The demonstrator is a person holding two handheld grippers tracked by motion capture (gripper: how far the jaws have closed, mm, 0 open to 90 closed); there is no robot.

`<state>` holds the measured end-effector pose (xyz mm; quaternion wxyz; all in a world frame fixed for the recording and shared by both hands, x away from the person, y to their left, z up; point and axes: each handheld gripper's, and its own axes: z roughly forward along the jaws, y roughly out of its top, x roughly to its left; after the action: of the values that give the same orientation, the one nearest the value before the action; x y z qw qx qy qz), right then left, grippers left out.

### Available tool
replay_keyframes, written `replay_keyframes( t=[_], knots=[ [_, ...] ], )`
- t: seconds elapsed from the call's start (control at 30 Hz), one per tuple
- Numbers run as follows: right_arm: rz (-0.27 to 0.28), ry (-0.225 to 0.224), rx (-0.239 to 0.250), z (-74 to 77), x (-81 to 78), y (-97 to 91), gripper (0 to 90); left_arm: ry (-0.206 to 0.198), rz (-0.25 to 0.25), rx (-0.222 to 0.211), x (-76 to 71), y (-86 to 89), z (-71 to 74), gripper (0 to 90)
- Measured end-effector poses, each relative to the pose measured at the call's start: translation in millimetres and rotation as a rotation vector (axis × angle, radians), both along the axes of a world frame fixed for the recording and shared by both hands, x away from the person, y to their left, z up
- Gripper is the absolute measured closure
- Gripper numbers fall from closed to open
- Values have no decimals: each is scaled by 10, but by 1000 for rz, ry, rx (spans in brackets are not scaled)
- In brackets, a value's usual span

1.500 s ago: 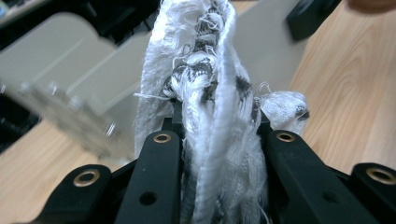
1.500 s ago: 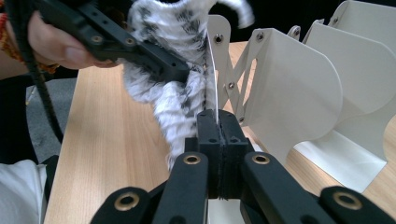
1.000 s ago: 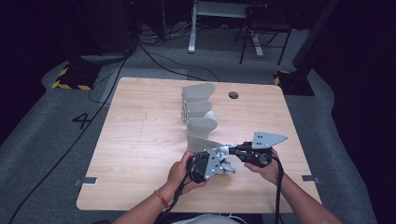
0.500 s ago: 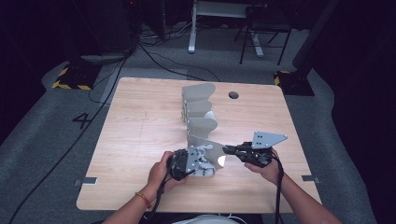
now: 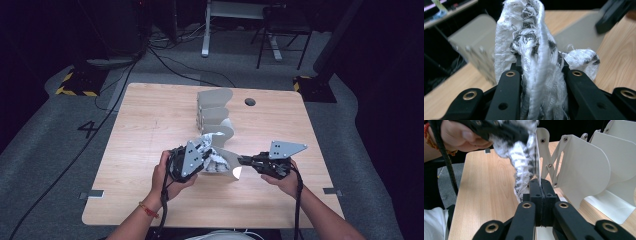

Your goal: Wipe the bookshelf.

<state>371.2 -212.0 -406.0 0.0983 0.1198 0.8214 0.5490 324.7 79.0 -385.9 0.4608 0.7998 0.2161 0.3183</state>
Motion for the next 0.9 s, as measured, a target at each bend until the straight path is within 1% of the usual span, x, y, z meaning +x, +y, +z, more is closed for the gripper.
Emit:
replay_keyframes(
  t=[0.07,0.17,0.2,0.23,0.27,0.33,0.43,0.47,0.53,0.6,0.63,0.67,0.7,0.73,0.77,0.8,0.83,0.87,0.9],
  knots=[
    [0,1,0,0,0,0,900,-10,-23,-12,-3,-79,29,737],
    [-7,2,-1,0,1,-4,900,-18,-72,-11,-4,-207,32,737],
    [-7,5,0,0,3,-7,900,-16,-101,-11,-9,-262,20,737],
    [-9,8,2,0,6,-9,900,-9,-126,-11,-10,-293,9,738],
    [-10,9,1,1,4,-8,900,3,-161,-16,-8,-344,-25,738],
    [-13,6,-1,1,-3,-5,900,12,-180,-2,-4,-417,-85,738],
    [-18,12,6,-4,13,-20,900,35,-203,7,12,-496,-168,739],
    [-19,12,6,-4,15,-22,900,44,-213,18,23,-514,-202,739],
    [-22,9,5,-3,16,-27,900,52,-215,41,28,-542,-261,740],
    [-23,10,5,-3,17,-28,900,60,-216,80,38,-571,-337,740],
    [-23,9,4,-2,18,-29,900,69,-220,87,43,-579,-364,739],
    [-24,10,4,-2,19,-30,900,74,-226,113,55,-586,-404,739],
    [-25,8,3,-1,19,-31,900,82,-228,124,67,-586,-440,739],
    [-26,8,2,-1,18,-31,900,97,-229,132,81,-582,-475,739],
    [-27,9,2,-1,19,-31,900,114,-230,152,96,-577,-511,739],
    [-25,10,3,-2,20,-31,900,122,-227,172,105,-572,-539,739],
    [-24,10,2,-2,20,-31,900,135,-221,199,114,-560,-577,739],
    [-22,10,1,-2,19,-30,900,159,-215,224,128,-543,-621,738],
    [-20,8,-1,-2,18,-30,900,184,-206,259,151,-519,-663,736]
  ],
)
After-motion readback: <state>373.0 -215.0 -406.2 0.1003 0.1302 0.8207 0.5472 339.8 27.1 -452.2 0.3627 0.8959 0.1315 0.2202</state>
